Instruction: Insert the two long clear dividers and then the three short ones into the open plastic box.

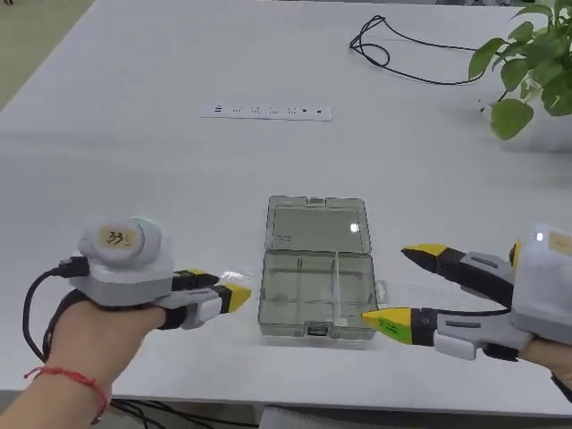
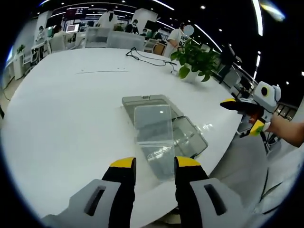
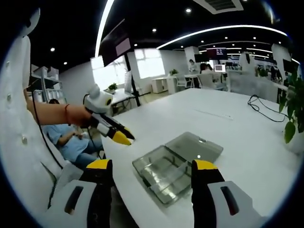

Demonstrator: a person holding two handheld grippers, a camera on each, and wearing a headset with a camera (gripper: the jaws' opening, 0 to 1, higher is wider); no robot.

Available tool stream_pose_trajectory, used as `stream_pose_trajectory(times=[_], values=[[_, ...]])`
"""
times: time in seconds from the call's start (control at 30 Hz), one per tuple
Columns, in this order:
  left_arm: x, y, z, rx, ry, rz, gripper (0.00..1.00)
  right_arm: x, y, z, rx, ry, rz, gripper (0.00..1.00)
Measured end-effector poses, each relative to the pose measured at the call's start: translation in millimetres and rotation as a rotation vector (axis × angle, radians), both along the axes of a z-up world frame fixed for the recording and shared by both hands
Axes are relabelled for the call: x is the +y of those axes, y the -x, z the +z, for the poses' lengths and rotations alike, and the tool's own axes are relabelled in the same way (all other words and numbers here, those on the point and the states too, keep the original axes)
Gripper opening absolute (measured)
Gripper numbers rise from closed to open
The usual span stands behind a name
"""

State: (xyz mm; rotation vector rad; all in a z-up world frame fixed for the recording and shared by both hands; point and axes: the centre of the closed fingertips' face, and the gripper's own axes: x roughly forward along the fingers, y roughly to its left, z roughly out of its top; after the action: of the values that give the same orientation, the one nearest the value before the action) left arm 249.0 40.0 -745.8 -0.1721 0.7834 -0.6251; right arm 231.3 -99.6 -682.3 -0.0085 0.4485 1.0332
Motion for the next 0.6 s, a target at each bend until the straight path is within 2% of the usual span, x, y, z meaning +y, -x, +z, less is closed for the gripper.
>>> stream_pose_trajectory(times=[0.1,0.13,0.23,0.33,0.4,0.6], values=[[-12.0,-1.0,10.7,-0.02,0.059,-0.003,0.3,11.1,-2.2,8.3,0.042,-0.049,-0.027,0.61],[-15.2,-0.5,12.6,-0.018,0.072,-0.003,0.3,16.6,-4.2,13.3,0.045,-0.071,-0.034,0.58],[-25.7,-0.1,18.7,-0.035,0.1,-0.021,0.3,22.9,-13.0,13.3,0.057,-0.079,-0.057,0.51],[-35.8,-0.4,25.7,-0.046,0.133,-0.032,0.3,33.5,-19.0,14.7,0.109,-0.114,-0.102,0.41],[-43.3,0.0,30.6,-0.053,0.157,-0.043,0.3,39.3,-21.8,13.6,0.13,-0.118,-0.12,0.36],[-58.0,0.8,39.5,-0.075,0.184,-0.077,0.3,51.9,-22.9,3.4,0.2,-0.107,-0.154,0.26]])
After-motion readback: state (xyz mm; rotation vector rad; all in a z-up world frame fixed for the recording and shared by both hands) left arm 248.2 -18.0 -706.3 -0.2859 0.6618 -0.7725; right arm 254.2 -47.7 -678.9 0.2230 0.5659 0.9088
